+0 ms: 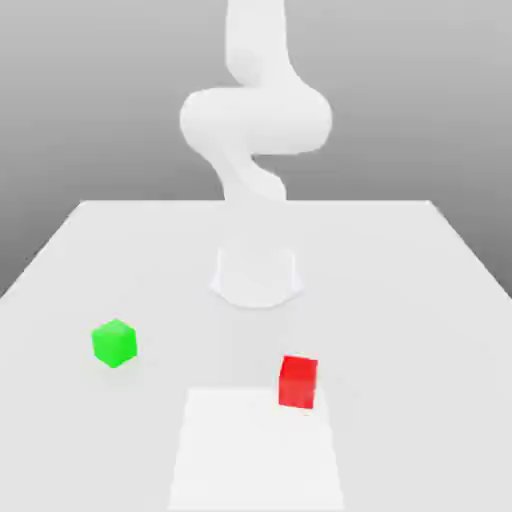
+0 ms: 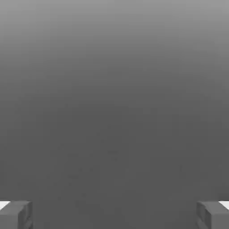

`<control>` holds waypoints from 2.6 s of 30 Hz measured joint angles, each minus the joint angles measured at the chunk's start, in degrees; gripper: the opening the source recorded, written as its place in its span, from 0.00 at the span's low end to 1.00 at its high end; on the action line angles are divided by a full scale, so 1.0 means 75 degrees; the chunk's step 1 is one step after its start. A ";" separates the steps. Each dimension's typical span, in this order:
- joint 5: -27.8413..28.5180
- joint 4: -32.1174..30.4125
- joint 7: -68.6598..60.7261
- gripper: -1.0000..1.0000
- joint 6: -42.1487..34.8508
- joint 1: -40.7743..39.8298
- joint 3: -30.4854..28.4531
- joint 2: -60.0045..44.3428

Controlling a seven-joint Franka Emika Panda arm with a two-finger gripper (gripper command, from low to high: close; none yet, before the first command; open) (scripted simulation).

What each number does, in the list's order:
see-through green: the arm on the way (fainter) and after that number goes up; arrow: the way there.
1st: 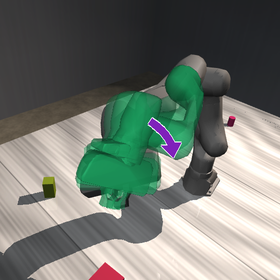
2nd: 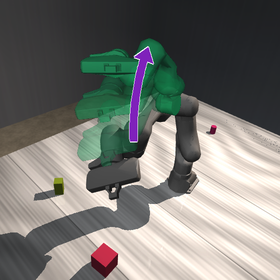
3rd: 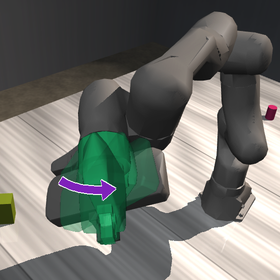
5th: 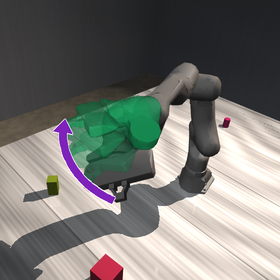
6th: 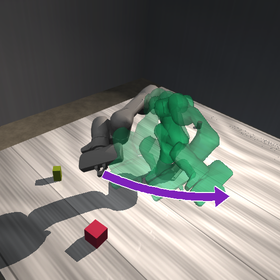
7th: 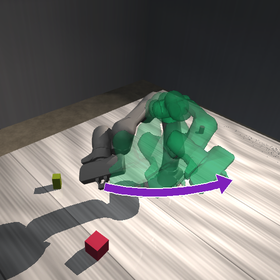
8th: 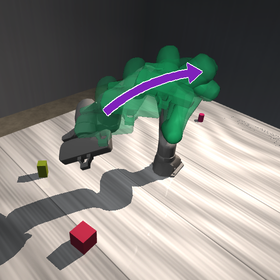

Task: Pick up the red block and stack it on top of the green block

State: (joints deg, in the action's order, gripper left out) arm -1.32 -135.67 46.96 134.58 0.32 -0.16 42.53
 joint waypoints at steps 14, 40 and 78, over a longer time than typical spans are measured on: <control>-0.0609 -0.3604 0.1529 0.50 0.2570 0.0293 0.0832 -0.3096; 0.0117 -0.4405 0.2733 0.00 0.4657 0.0755 0.0692 -0.5746; 0.0160 -0.4789 0.4506 1.00 0.4601 -0.3951 -0.2543 -0.5373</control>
State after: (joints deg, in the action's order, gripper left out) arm -0.12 -171.59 80.75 169.09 -29.31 -19.23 2.23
